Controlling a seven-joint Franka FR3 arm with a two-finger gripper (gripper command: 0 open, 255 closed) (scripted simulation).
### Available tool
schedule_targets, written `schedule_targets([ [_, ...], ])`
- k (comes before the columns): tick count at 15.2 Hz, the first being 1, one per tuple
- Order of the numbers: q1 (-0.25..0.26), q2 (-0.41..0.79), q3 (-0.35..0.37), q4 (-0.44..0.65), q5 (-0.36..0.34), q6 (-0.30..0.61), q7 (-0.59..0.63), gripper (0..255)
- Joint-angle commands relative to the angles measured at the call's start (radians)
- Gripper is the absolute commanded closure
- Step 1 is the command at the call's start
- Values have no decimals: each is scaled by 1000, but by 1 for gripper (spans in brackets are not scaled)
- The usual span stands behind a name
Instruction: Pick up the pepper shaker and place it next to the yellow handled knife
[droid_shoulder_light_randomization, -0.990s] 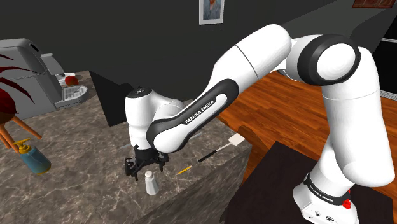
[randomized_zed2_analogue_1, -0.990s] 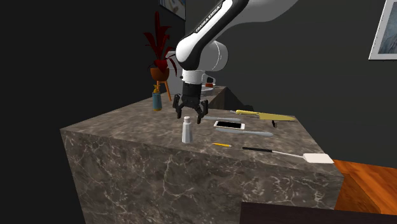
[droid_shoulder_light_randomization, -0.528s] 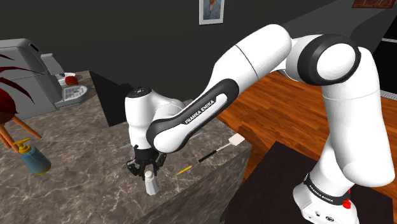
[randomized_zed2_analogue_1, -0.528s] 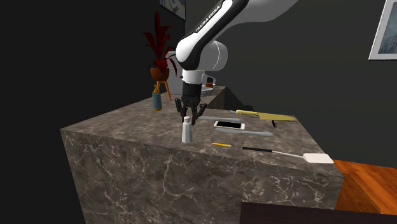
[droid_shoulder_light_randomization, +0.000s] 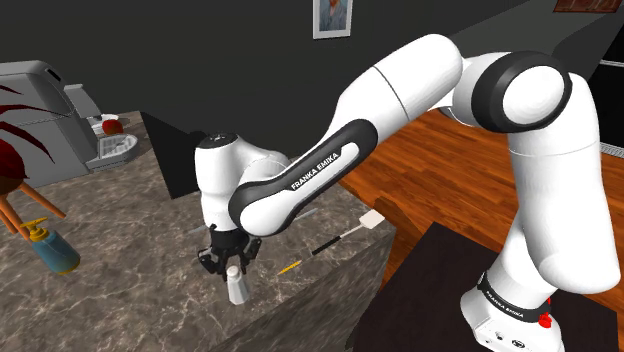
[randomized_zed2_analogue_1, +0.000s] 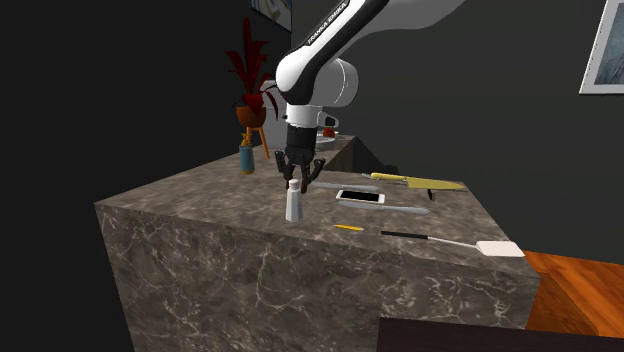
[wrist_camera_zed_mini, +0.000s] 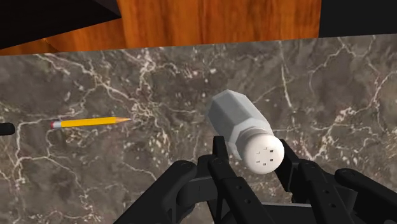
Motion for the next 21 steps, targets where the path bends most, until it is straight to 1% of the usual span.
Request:
schedule_targets([
  [1,-3,-14,5,8,7,-21,-4,255],
  [11,-17,-76,25,60,41,-130,-17,255],
  [21,-23,-120,38,137,66,-246,-26,255],
])
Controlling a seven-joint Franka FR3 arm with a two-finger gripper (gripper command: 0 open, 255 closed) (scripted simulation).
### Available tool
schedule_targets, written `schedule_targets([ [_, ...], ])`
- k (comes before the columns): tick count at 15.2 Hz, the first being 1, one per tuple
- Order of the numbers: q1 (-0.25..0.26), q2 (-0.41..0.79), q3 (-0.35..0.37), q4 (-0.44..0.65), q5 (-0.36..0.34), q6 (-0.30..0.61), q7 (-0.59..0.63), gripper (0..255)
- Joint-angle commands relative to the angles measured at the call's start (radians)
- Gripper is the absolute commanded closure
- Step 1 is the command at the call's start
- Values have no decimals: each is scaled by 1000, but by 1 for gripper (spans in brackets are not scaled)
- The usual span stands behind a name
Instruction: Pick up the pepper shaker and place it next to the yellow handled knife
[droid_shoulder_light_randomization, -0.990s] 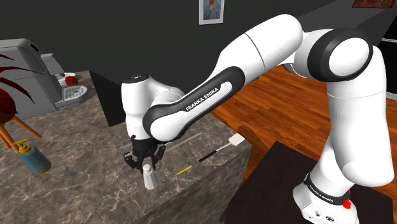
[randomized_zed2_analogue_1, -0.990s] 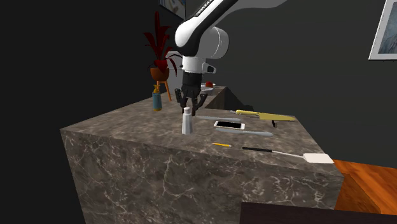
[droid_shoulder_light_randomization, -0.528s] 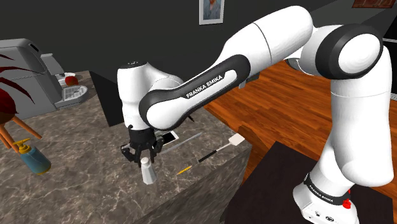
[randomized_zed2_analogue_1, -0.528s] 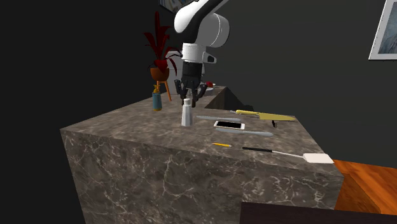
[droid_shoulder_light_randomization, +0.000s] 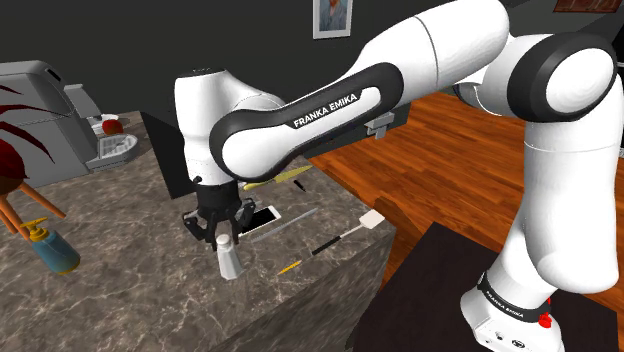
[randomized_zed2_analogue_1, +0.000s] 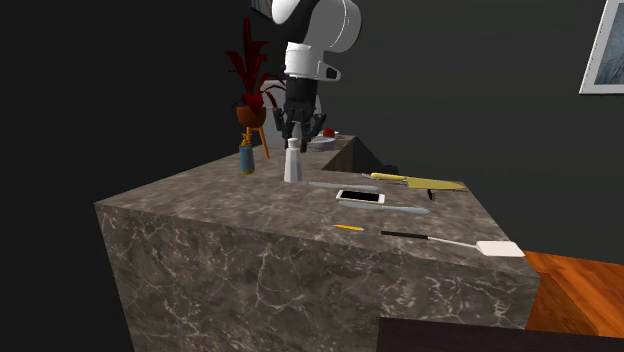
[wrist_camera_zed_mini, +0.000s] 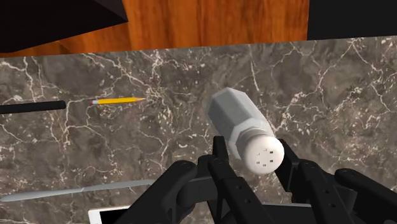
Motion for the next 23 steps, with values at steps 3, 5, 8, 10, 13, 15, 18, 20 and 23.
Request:
schedule_targets([
  [3,0,-11,4,39,6,-49,-1,255],
  [5,0,-16,5,59,9,-73,-2,255],
  [8,2,-22,7,92,13,-111,-2,255],
  [10,3,-25,9,115,14,-137,-2,255],
  [13,-39,-60,2,74,37,-129,-51,255],
  [15,-79,-90,-8,38,58,-123,-101,255],
  [18,-134,-128,-26,-6,86,-117,-176,255],
  [20,-168,-149,-39,-29,101,-116,-226,255],
  [23,-215,-172,-62,-52,120,-118,-299,255],
])
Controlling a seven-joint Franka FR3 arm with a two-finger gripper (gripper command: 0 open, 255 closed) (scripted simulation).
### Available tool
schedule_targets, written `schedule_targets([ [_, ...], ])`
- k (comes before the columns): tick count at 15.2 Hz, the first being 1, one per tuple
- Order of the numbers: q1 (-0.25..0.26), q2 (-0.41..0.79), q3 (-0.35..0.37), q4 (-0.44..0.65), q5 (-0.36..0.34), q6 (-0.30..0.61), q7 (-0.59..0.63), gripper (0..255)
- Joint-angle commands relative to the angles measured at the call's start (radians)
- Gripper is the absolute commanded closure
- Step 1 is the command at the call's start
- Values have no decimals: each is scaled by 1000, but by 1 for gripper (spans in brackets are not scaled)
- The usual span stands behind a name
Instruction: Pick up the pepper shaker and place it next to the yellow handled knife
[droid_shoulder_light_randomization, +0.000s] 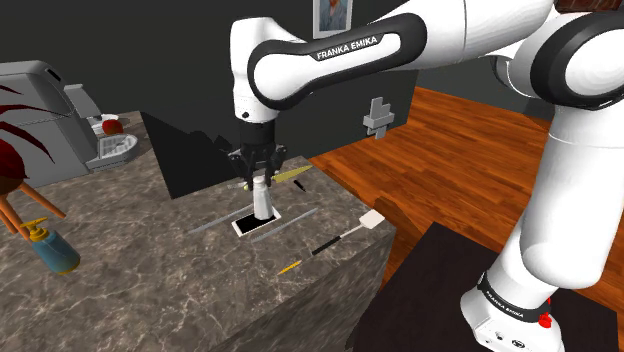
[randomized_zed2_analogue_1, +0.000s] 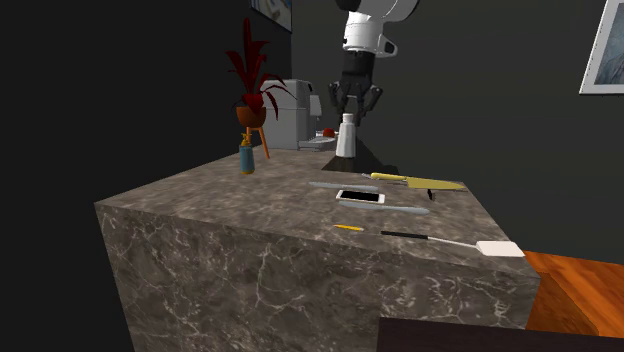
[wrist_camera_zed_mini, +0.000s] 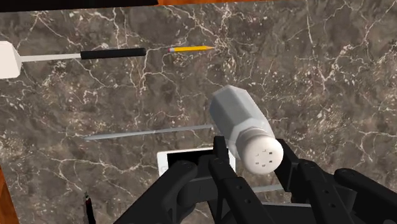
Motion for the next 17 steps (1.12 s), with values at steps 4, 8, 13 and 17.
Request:
schedule_targets([
  [4,-75,-26,-41,-26,25,-6,-123,255],
  [8,-129,-26,-76,-20,34,-19,-213,255],
  [13,-193,-4,-118,15,36,-44,-319,255],
  [17,-240,31,-151,67,32,-69,-398,255],
])
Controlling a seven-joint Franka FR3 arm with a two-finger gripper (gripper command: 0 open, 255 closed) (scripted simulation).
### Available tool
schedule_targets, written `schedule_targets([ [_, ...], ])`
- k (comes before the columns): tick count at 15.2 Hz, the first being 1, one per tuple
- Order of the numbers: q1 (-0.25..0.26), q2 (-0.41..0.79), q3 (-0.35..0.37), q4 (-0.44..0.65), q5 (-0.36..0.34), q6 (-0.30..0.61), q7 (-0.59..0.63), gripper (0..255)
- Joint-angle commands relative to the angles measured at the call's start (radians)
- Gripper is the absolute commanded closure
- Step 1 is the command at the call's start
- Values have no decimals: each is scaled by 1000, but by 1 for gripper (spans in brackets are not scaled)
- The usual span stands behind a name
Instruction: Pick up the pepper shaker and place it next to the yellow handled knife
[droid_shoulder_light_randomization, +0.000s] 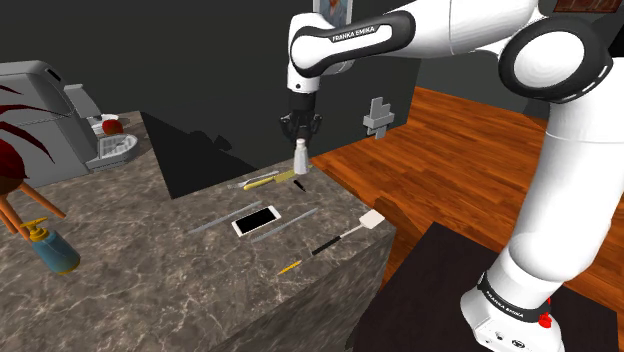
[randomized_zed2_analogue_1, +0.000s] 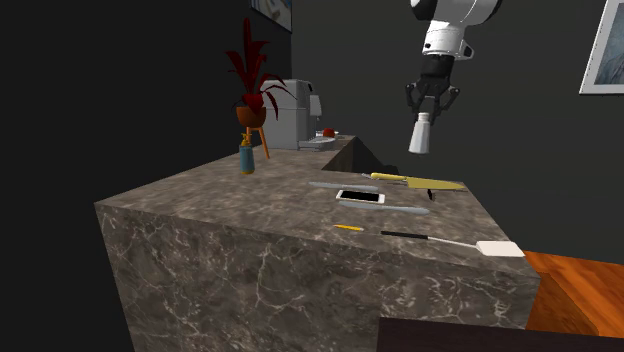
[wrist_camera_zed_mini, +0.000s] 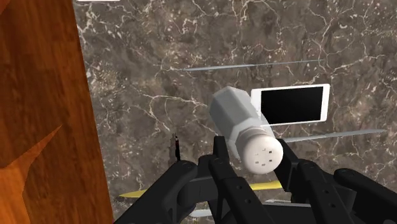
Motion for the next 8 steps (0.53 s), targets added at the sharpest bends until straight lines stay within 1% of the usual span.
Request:
schedule_targets([
  [1,-34,22,-22,36,-1,-20,-58,255],
  [8,-35,35,-24,-41,-4,69,-63,255],
])
